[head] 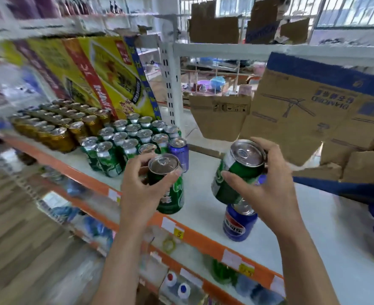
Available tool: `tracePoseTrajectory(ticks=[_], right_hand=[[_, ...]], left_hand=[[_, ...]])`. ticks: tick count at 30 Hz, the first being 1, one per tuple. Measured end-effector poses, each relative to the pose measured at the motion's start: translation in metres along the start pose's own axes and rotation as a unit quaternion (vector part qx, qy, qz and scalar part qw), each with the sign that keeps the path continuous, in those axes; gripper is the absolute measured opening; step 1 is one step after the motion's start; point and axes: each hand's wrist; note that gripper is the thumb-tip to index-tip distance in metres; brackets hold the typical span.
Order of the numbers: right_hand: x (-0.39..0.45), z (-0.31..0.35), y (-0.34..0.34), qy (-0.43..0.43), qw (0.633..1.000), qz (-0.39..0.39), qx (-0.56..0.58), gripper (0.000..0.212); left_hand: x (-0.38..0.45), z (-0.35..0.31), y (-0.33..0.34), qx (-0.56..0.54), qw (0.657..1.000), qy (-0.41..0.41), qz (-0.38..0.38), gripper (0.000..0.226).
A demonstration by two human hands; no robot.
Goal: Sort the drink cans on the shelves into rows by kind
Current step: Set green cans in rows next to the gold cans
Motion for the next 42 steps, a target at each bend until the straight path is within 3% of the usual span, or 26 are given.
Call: tracePoseTrajectory(ticks=[5,11,17,32,37,42], right_hand=[[-0.011,-0.006,0.041,-0.05,0.994,0.094,-0.016,0.067],[-0.006,-0.013,0.072,-0.043,0.984,0.155,-0.071,0.068],[0.019,-0.02,0.1,-0.011,0.988,0.126,-0.094,0.068],[0.032,-0.038,0.202,0.125,0.98,0.098,-0.124,0.062],[0.036,-0.03,0.229,0.114,0.978,0.076,-0.156,0.068],[0.04,-0.021,0.251,0.134,0.973,0.091,-0.164,0.075]], left_hand=[[-0.017,0.014,-0.02,0.038,0.997,-0.03,-0.057,0.046],[-0.006,0.032,-0.033,0.038,0.995,-0.057,-0.066,0.057],[0.045,0.068,-0.039,0.042,0.996,-0.075,-0.008,0.046],[0.135,0.159,-0.08,0.067,0.985,-0.094,0.126,0.051],[0.154,0.167,-0.094,0.101,0.982,-0.041,0.154,0.04],[0.166,0.171,-0.106,0.184,0.97,0.006,0.159,0.044]])
Point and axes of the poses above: each hand's wrist, its own x-axis towards the middle knuckle, its own y-axis out of the palm, z = x × y, and after that the axes turned 8 degrees about y, right-handed
